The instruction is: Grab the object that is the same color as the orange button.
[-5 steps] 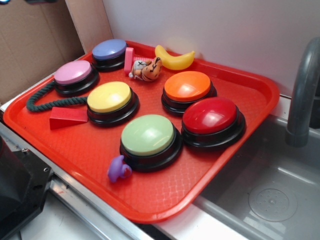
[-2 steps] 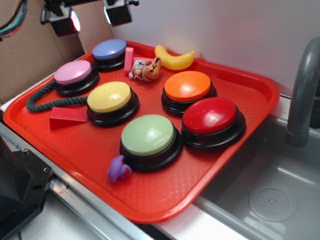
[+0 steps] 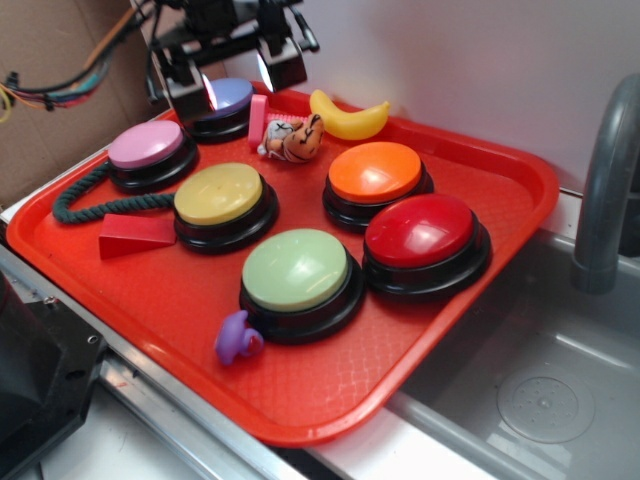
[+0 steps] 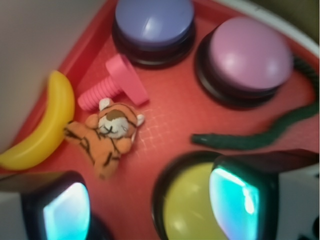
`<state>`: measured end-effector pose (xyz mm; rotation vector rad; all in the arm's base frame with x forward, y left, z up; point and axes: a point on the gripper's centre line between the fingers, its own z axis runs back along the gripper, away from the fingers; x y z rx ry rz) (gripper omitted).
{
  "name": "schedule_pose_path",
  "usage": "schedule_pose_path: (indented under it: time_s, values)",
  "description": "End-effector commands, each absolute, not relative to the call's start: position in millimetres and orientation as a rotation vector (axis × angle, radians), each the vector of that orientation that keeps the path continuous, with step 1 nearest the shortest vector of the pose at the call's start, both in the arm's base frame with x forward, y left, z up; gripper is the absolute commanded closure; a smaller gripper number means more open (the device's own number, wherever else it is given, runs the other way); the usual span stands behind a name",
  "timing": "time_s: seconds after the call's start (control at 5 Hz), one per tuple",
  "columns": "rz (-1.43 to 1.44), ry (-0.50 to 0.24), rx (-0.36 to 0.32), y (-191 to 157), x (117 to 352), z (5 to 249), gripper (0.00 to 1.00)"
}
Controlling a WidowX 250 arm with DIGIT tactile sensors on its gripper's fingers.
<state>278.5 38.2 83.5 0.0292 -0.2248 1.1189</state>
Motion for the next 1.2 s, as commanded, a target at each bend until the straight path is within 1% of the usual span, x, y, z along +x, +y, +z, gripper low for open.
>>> schedule_pose_path:
  time_s: [0.0,0.2,0.4,0.8,1.0]
  values:
    - [1.023,-0.252,-0.012,50.1,307.8,69.1,0.00]
    - [0.954,-0.271,-0.031,41.5,317.9,58.3,0.00]
    - [0.897,-0.269,-0.054,36.7,324.9,53.5,0.00]
    - [0.889,-0.256,-0.051,37.9,327.0,42.7,0.00]
    - [0.894,-0.231,-0.041,38.0,328.3,39.4,0.84]
